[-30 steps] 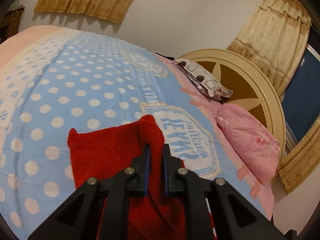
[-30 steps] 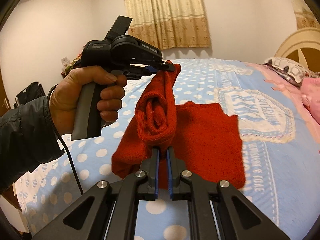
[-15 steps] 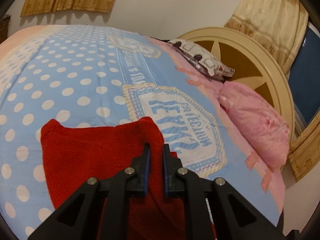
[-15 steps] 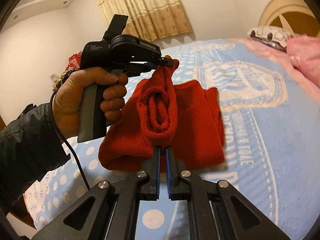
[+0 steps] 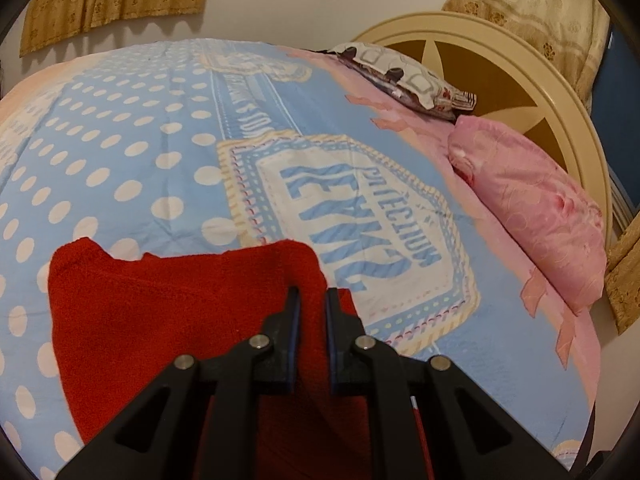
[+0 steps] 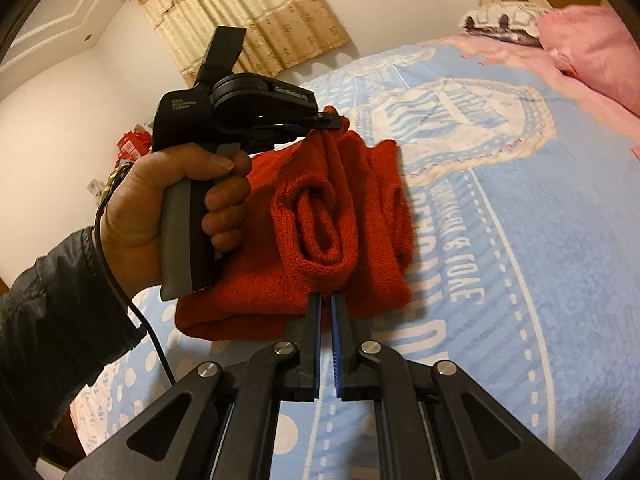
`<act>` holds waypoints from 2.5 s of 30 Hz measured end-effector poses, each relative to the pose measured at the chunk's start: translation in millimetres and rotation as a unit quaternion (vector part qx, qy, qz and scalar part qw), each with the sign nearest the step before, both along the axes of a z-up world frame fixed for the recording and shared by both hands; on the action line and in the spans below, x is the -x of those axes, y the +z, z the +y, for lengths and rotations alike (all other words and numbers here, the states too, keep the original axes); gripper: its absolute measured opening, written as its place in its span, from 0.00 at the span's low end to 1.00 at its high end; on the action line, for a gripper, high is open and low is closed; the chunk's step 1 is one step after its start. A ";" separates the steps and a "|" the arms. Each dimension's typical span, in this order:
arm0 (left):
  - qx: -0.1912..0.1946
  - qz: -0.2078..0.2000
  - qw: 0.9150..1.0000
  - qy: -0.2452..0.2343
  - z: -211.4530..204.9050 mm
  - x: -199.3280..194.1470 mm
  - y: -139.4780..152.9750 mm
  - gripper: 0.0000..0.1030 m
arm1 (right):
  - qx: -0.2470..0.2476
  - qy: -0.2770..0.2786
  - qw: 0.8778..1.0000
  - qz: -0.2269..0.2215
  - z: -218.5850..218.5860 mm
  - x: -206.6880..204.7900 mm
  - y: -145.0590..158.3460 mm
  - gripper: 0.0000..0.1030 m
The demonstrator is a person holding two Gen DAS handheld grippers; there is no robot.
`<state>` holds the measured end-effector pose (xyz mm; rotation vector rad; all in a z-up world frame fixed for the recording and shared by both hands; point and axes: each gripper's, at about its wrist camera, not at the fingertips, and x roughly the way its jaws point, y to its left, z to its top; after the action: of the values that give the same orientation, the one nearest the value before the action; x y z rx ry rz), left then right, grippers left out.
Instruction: Fold small clothes
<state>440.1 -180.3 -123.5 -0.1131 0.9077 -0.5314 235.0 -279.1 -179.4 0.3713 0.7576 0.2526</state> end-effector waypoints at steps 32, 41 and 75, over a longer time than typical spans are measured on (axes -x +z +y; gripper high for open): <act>-0.018 -0.089 0.996 0.012 56.8 88.4 27.1 0.70 | -0.034 -0.045 0.998 -0.041 -22.0 10.3 3.1 0.61; -0.033 -0.102 0.992 0.068 123.7 133.6 -8.8 0.85 | 0.007 -0.047 0.998 -0.050 -11.9 2.6 21.9 0.61; 0.017 -0.043 0.997 0.060 117.5 132.9 -50.5 0.98 | 0.169 -0.047 0.984 -0.019 16.8 -88.4 64.5 0.39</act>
<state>307.2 -62.8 -174.0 -0.1727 0.8026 -0.4375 323.5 -262.3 -115.0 0.0792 0.7283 0.0393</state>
